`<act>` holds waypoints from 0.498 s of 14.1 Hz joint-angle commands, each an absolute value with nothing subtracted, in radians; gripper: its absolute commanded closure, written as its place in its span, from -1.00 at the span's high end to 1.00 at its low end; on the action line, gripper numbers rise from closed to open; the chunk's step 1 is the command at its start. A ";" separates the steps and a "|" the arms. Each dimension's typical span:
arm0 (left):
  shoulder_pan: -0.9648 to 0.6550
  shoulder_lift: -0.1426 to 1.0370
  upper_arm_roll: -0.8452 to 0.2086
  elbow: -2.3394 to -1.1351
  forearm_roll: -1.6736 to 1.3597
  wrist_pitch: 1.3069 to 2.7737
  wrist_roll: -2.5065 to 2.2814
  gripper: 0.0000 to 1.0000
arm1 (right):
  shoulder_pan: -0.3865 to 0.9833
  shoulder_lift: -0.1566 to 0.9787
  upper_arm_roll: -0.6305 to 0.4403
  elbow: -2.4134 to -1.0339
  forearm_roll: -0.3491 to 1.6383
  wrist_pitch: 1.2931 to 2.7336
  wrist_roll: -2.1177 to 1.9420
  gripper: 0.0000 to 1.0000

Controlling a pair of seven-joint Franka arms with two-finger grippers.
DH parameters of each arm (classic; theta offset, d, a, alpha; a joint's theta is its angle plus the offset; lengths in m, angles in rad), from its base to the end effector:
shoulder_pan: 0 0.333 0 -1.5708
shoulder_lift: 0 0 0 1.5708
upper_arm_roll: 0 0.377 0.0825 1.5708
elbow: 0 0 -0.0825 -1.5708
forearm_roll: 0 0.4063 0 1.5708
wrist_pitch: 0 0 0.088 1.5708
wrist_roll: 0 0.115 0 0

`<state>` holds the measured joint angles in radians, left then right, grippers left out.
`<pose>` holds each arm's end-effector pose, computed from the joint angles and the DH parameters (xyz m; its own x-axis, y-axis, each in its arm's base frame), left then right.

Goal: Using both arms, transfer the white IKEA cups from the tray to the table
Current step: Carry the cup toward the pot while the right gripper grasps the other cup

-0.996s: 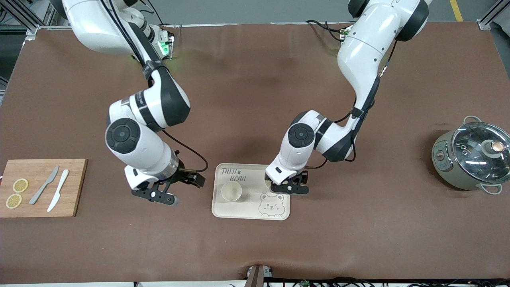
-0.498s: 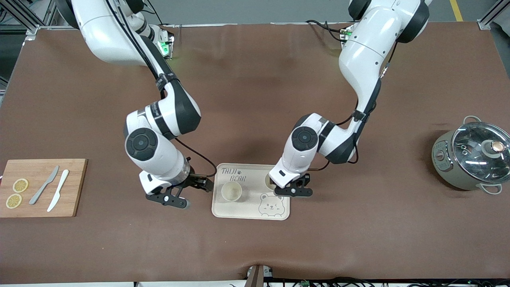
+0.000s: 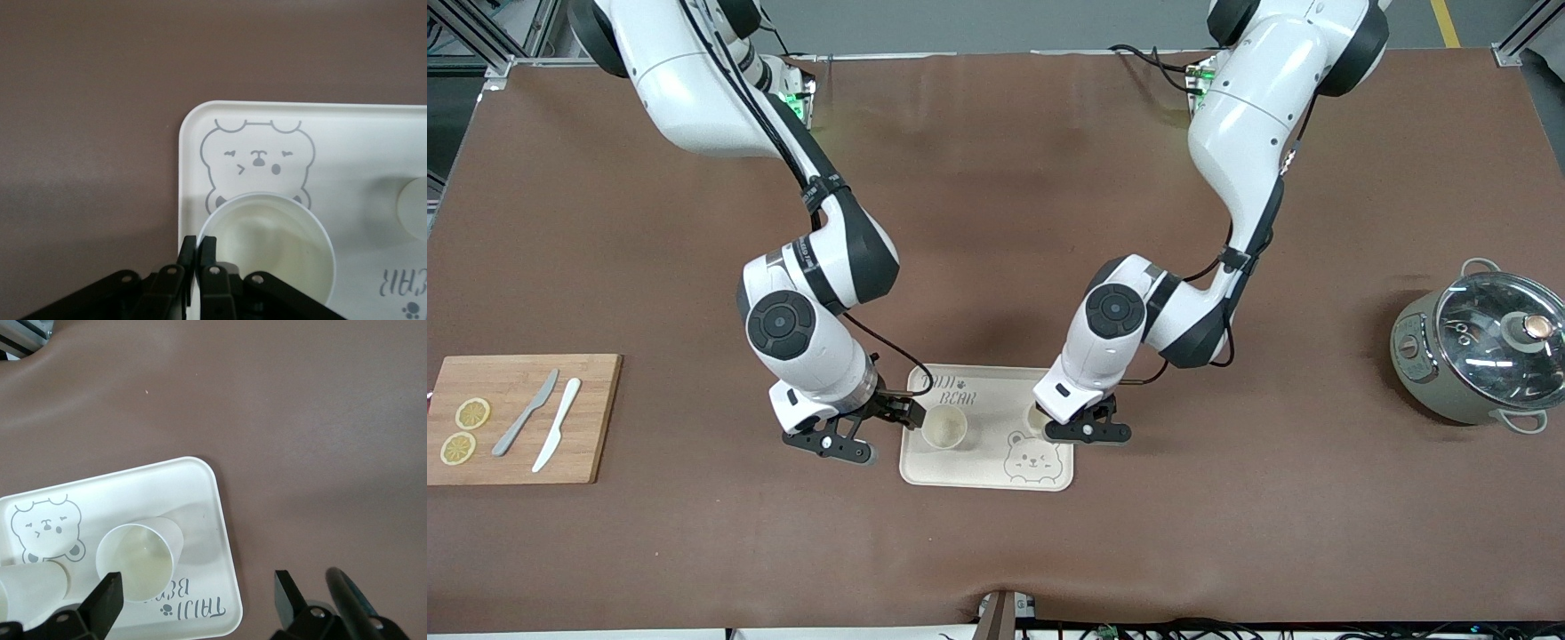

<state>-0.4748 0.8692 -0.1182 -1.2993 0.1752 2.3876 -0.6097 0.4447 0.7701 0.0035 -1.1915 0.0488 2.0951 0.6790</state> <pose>0.7091 -0.4405 0.2629 0.9763 -0.0358 0.2136 -0.0544 -0.9952 0.0819 0.7484 0.3619 0.3655 0.9643 -0.2545 0.0733 -0.2448 -0.9621 -0.1202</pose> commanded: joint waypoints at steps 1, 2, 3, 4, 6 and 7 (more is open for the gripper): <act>-0.491 0.870 -0.112 -1.296 0.189 2.373 -0.630 -1.00 | 0.454 0.788 -0.002 -1.195 0.032 2.129 0.703 1.00; -0.489 0.861 -0.112 -1.298 0.189 2.362 -0.643 -1.00 | 0.460 0.795 -0.002 -1.198 0.032 2.147 0.710 1.00; -0.491 0.844 -0.113 -1.298 0.189 2.323 -0.644 -1.00 | 0.468 0.805 -0.003 -1.198 0.032 2.161 0.731 1.00; -0.486 0.827 -0.115 -1.296 0.187 2.277 -0.643 -1.00 | 0.477 0.813 -0.003 -1.197 0.028 2.163 0.744 1.00; -0.479 0.781 -0.120 -1.298 0.187 2.205 -0.644 -1.00 | 0.480 0.825 -0.003 -1.197 0.012 2.169 0.747 1.00; -0.474 0.763 -0.120 -1.299 0.187 2.183 -0.643 -1.00 | 0.480 0.828 -0.003 -1.198 0.012 2.172 0.749 1.00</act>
